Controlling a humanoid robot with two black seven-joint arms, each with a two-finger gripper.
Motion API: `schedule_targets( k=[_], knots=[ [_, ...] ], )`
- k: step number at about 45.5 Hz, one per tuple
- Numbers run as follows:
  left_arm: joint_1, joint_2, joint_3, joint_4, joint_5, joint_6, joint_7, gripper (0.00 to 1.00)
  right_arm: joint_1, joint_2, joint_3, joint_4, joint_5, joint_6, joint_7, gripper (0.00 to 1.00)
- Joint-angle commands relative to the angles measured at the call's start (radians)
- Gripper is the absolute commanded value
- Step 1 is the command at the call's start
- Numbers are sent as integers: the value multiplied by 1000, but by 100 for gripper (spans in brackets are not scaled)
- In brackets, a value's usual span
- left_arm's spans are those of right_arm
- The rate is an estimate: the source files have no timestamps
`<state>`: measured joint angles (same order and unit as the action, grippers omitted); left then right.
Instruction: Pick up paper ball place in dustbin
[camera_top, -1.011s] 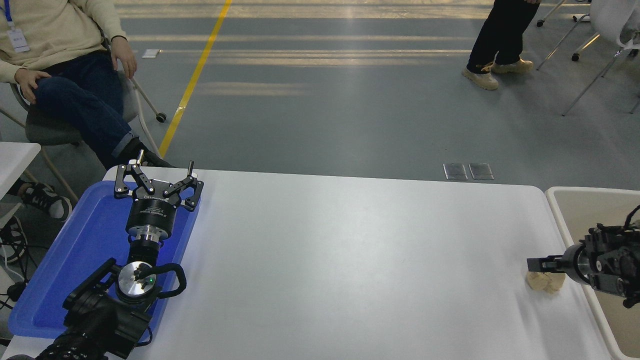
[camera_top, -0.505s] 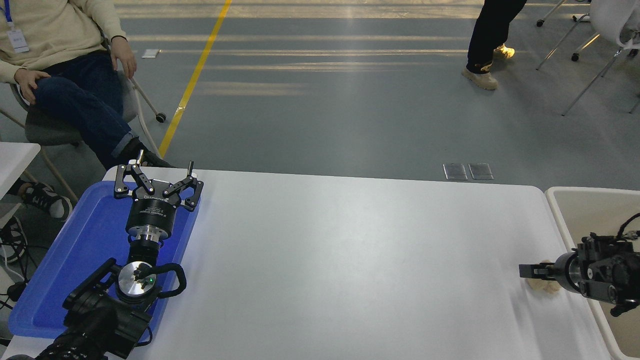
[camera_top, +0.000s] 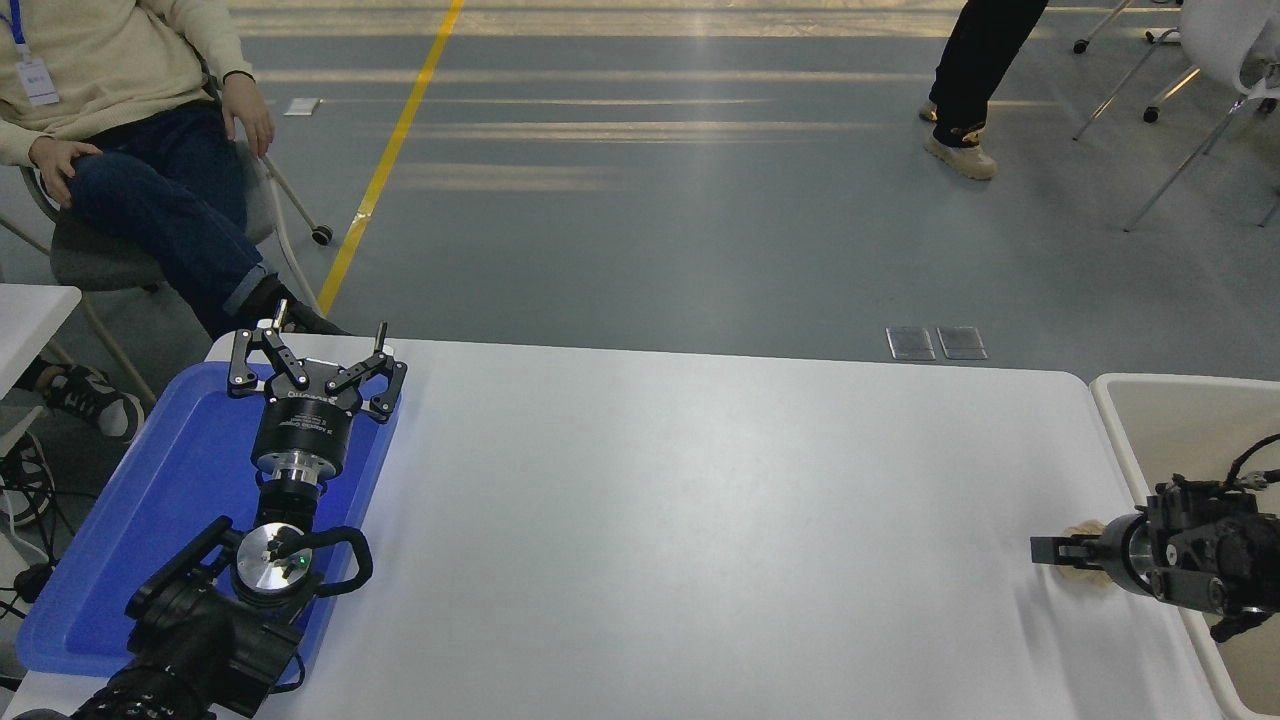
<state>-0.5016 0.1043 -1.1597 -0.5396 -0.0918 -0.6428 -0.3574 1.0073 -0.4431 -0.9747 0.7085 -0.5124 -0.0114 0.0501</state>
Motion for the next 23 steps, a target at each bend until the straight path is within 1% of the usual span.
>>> schedule_targets(
  k=[1, 2, 4, 7, 9, 11, 12, 15, 16, 23],
  knots=[
    [0, 0, 0, 0, 0, 0, 0, 100, -9, 1, 10, 0, -6, 2, -6, 58],
    [0, 0, 0, 0, 0, 0, 0, 100, -10, 1, 10, 0, -8, 2, -6, 52],
    [0, 0, 0, 0, 0, 0, 0, 100, -13, 3, 10, 0, -6, 2, -6, 43],
    [0, 0, 0, 1, 0, 0, 0, 100, -16, 3, 10, 2, -8, 2, -6, 37],
    [0, 0, 0, 0, 0, 0, 0, 100, -15, 1, 10, 0, -6, 2, -6, 29],
    [0, 0, 0, 0, 0, 0, 0, 100, -16, 3, 10, 2, -6, 2, -4, 26],
    [0, 0, 0, 1, 1, 0, 0, 100, -18, 1, 10, 2, -6, 2, -4, 23],
    [0, 0, 0, 0, 0, 0, 0, 100, -21, 1, 11, 3, -6, 2, -1, 2],
    [0, 0, 0, 0, 0, 0, 0, 100, -21, 3, 14, 3, -6, 1, 0, 0],
    [0, 0, 0, 0, 0, 0, 0, 100, -19, 3, 22, 8, -8, 1, 4, 0]
  ],
)
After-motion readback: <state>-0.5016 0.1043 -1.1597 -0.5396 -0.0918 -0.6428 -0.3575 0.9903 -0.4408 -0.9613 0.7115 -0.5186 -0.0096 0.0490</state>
